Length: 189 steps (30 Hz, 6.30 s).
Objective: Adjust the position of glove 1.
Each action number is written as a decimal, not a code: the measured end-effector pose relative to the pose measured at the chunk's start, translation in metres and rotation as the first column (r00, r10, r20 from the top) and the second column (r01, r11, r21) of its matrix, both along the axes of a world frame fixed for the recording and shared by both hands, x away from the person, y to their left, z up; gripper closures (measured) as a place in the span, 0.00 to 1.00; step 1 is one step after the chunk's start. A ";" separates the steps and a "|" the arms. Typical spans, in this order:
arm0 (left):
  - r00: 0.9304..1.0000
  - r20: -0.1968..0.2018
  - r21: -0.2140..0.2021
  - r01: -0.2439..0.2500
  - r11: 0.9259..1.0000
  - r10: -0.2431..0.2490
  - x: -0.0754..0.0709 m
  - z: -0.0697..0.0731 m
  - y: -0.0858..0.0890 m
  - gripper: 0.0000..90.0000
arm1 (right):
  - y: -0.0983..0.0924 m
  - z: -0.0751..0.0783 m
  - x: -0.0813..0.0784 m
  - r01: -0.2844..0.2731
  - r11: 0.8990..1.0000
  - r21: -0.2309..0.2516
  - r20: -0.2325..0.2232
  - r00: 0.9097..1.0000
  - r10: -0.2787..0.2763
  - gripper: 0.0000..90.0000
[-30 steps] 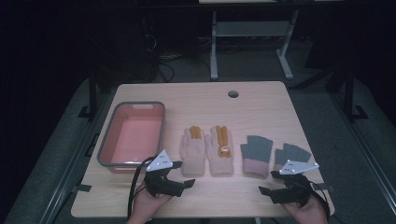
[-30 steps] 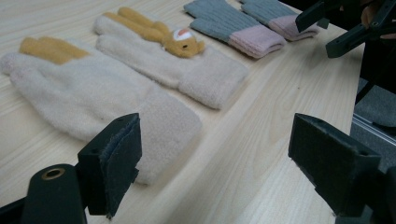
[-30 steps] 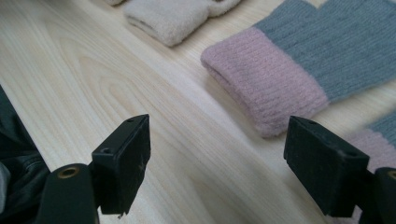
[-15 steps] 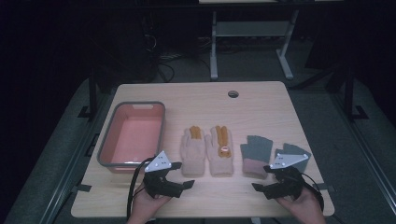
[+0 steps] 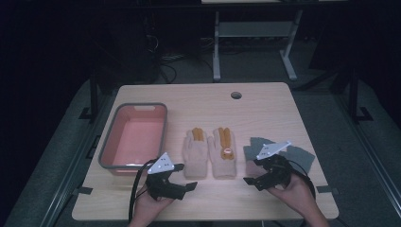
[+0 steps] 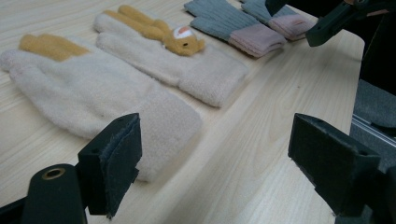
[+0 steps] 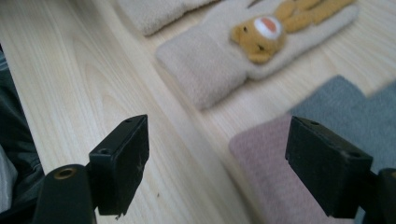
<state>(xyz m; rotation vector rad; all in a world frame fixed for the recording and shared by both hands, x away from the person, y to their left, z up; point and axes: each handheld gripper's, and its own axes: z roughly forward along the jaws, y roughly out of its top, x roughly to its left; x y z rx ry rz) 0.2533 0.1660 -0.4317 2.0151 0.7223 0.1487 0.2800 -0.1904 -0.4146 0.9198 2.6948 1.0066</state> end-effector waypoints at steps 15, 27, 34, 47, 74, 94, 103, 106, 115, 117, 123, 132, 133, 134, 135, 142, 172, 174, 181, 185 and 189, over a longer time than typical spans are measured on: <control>1.000 0.013 0.001 0.009 1.000 -0.009 -0.002 0.001 0.000 0.19 | 0.036 0.012 0.037 -0.069 0.997 -0.043 -0.022 0.997 0.068 0.25; 1.000 0.018 0.002 0.015 1.000 -0.015 -0.002 0.001 0.000 0.19 | 0.054 0.010 0.063 -0.105 0.992 -0.069 -0.031 0.994 0.104 0.27; 1.000 0.023 -0.003 0.014 1.000 -0.014 -0.002 0.001 0.000 0.19 | 0.063 -0.001 0.077 -0.101 0.990 -0.094 -0.044 0.994 0.098 0.30; 1.000 0.018 -0.009 0.017 1.000 -0.017 -0.003 0.001 0.000 0.19 | 0.081 -0.019 0.097 -0.092 0.983 -0.158 -0.073 0.994 0.082 0.38; 1.000 0.003 -0.018 0.008 1.000 -0.008 -0.003 0.001 0.002 0.19 | 0.083 -0.025 0.095 -0.022 0.977 -0.211 -0.050 0.999 0.011 0.65; 1.000 0.010 -0.035 -0.009 0.999 0.010 -0.005 0.003 0.004 0.20 | 0.079 0.008 0.082 -0.003 0.985 -0.170 -0.013 1.000 0.001 0.68; 1.000 0.022 -0.042 -0.020 0.999 0.021 -0.006 0.005 0.006 0.20 | 0.088 0.035 0.078 -0.020 0.990 -0.142 0.025 0.999 0.024 0.68; 0.999 0.025 -0.038 -0.024 0.999 0.025 -0.007 0.005 0.007 0.20 | 0.097 0.042 0.079 -0.032 0.990 -0.137 0.038 0.999 0.038 0.68; 0.999 0.016 -0.065 -0.048 0.997 0.049 -0.008 0.006 0.010 0.20 | 0.129 0.045 0.086 -0.075 0.990 -0.115 0.045 0.996 0.081 0.68; 0.999 0.022 -0.054 -0.043 0.998 0.044 -0.007 0.006 0.011 0.20 | 0.137 0.044 0.087 -0.081 0.989 -0.123 0.044 0.995 0.087 0.68; 0.998 0.025 -0.053 -0.047 0.997 0.049 -0.006 0.006 0.012 0.20 | 0.151 0.040 0.092 -0.085 0.989 -0.124 0.029 0.996 0.089 0.68; 0.998 0.020 -0.058 -0.051 0.997 0.052 -0.006 0.007 0.012 0.20 | 0.163 0.031 0.095 -0.090 0.988 -0.125 0.017 0.996 0.093 0.68; 0.998 0.023 -0.062 -0.053 0.997 0.054 -0.006 0.006 0.012 0.20 | 0.163 0.030 0.095 -0.090 0.988 -0.122 0.016 0.996 0.093 0.68; 0.998 0.024 -0.060 -0.052 0.997 0.053 -0.006 0.006 0.013 0.20 | 0.164 0.030 0.095 -0.090 0.988 -0.122 0.012 0.996 0.093 0.68; 0.998 0.020 -0.065 -0.055 0.996 0.056 -0.006 0.006 0.013 0.20 | 0.164 0.028 0.095 -0.088 0.989 -0.123 0.013 0.996 0.091 0.68; 0.998 0.020 -0.051 -0.054 0.997 0.055 -0.005 0.006 0.013 0.20 | 0.166 0.021 0.097 -0.082 0.989 -0.119 0.009 0.996 0.083 0.67; 0.998 0.022 -0.042 -0.050 0.998 0.051 -0.005 0.005 0.012 0.20 | 0.191 0.003 0.099 -0.133 0.981 -0.139 0.030 0.990 0.139 0.44; 0.999 0.017 -0.044 -0.051 0.998 0.052 -0.005 0.005 0.012 0.20 | 0.196 0.001 0.100 -0.146 0.977 -0.154 0.018 0.988 0.150 0.44; 0.999 0.019 -0.043 -0.048 0.998 0.049 -0.005 0.005 0.011 0.20 | 0.207 -0.012 0.104 -0.142 0.965 -0.219 0.015 0.989 0.149 0.45; 0.999 0.022 -0.039 -0.045 0.998 0.046 -0.005 0.005 0.011 0.20 | 0.208 -0.014 0.104 -0.133 0.961 -0.241 0.017 0.990 0.141 0.47; 0.999 0.009 -0.044 -0.050 0.998 0.050 -0.005 0.005 0.010 0.20 | 0.205 -0.013 0.103 -0.135 0.959 -0.250 0.009 0.990 0.142 0.47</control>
